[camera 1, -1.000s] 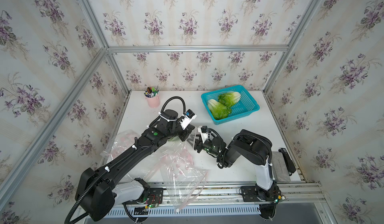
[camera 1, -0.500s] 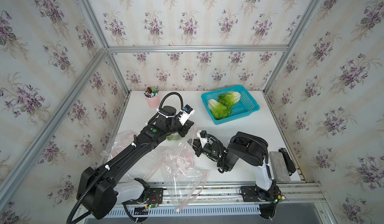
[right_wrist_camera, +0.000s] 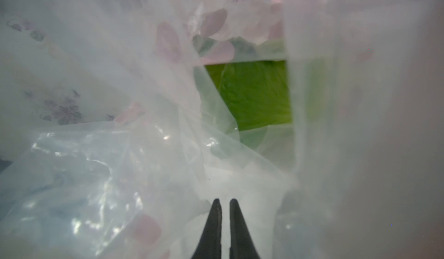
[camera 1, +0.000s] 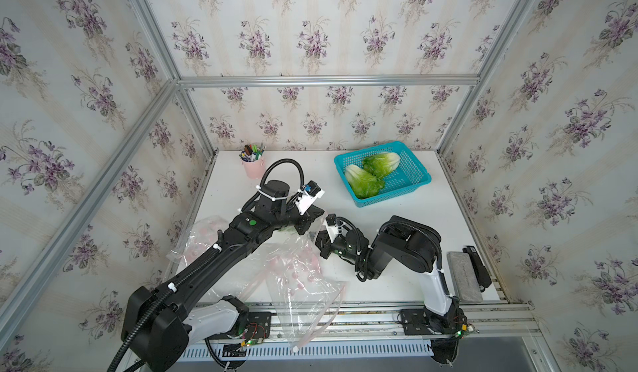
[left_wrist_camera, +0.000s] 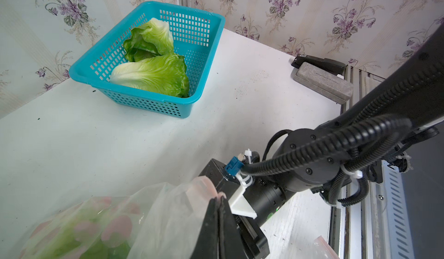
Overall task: Open the zip-top bag and take out the chinese cabbages
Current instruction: Pick up the Chinese cabbage from the zipper food storage bag.
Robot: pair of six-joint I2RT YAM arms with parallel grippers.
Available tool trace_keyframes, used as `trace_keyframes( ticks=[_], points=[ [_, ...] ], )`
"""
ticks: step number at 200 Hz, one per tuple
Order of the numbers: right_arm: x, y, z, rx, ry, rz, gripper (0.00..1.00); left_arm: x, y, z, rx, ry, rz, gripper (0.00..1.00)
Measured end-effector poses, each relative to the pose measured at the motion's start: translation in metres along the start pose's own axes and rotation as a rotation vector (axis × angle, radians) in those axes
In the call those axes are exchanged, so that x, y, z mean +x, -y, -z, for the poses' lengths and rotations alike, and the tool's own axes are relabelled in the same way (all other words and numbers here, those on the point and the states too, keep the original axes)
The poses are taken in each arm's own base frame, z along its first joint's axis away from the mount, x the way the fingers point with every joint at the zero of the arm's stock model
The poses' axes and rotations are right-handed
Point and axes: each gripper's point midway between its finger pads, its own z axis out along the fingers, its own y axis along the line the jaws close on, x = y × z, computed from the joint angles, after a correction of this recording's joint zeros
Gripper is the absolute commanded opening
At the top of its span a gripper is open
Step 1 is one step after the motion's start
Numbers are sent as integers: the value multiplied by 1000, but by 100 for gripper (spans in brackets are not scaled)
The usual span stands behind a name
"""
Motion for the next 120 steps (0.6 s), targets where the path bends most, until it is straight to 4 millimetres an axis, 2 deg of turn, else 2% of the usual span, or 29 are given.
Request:
trace_keyframes(
  ticks=[24,53,60,64,71,74,75,77,78,80,102,120],
  points=[
    [-3,-4,-11,-29,-23,-11,8,0,1,-1,12,-3,-16,0],
    [2,-6,-15,-38,-67,-14,10,-5,-3,-8,19,-12,-29,2],
    [3,-5,-16,-36,-74,-8,12,-7,-4,-9,20,-14,-30,12],
    [4,-5,-16,-35,-77,-6,14,-9,-5,-11,21,-15,-34,23],
    [4,-4,-17,-31,-82,-7,16,-10,-6,-13,24,-18,-33,54],
    [5,-3,-18,-28,-87,-9,17,-11,-6,-14,27,-17,-34,63],
    [4,-3,-18,-28,-87,-8,18,-12,-6,-14,28,-15,-35,68],
    [5,-3,-18,-25,-90,-9,19,-13,-6,-14,28,-14,-36,88],
    [5,-3,-18,-25,-90,-9,19,-14,-6,-15,29,-14,-38,94],
    [5,-2,-18,-22,-93,-10,20,-15,-7,-15,28,-12,-39,98],
    [6,4,-19,7,-106,-17,31,-24,-15,-16,2,1,-46,100],
    [2,14,-20,38,-102,-24,35,-26,-32,-12,-56,2,-10,100]
  ],
)
